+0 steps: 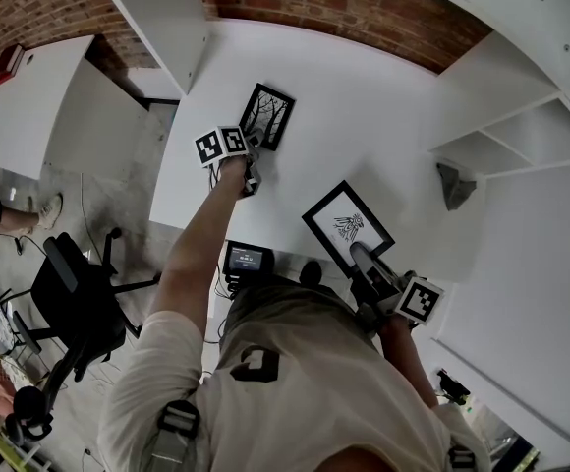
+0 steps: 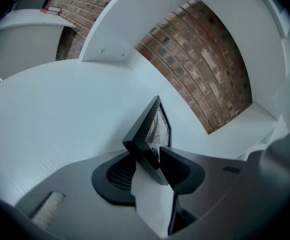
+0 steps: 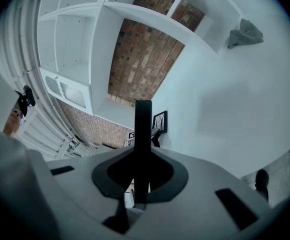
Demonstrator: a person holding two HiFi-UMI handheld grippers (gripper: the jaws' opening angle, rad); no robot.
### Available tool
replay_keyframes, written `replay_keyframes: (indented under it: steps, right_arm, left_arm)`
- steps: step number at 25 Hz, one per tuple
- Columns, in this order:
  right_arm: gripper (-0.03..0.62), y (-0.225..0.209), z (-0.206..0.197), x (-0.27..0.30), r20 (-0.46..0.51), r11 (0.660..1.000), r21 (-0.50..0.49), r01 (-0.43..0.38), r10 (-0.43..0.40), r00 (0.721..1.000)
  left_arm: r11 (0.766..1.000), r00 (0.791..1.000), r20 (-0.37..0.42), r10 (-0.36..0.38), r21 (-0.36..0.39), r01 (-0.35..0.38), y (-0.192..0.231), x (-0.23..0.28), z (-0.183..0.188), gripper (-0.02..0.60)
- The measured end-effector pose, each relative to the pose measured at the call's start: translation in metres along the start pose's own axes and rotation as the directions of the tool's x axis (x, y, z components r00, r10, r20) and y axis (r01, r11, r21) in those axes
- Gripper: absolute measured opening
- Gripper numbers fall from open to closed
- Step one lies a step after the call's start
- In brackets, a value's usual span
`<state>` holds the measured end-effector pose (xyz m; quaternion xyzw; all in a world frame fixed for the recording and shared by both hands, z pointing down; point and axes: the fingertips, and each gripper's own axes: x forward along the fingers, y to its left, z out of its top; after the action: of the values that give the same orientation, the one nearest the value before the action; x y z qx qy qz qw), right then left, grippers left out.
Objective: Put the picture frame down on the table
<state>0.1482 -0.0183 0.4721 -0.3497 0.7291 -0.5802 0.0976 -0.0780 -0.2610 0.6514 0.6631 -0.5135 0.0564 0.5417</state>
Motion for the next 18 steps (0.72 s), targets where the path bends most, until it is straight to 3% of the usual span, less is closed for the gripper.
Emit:
replay_keyframes:
  steps: [9, 18]
  right_arm:
    - [0.026, 0.0011, 0.0007, -0.0003, -0.002, 1.0, -0.013, 0.001, -0.001, 1.0]
    - [0.026, 0.0026, 0.0016, 0.0008, -0.002, 1.0, -0.013, -0.003, 0.003, 1.0]
  left_arm:
    - [0.999, 1.0, 0.006, 0.022, 0.047, -0.022, 0.0028, -0.0017, 0.0019, 0.158]
    - [0.988, 0.999, -0.003, 0.04, 0.152, -0.039, -0.002, -0.0018, 0.003, 0.209]
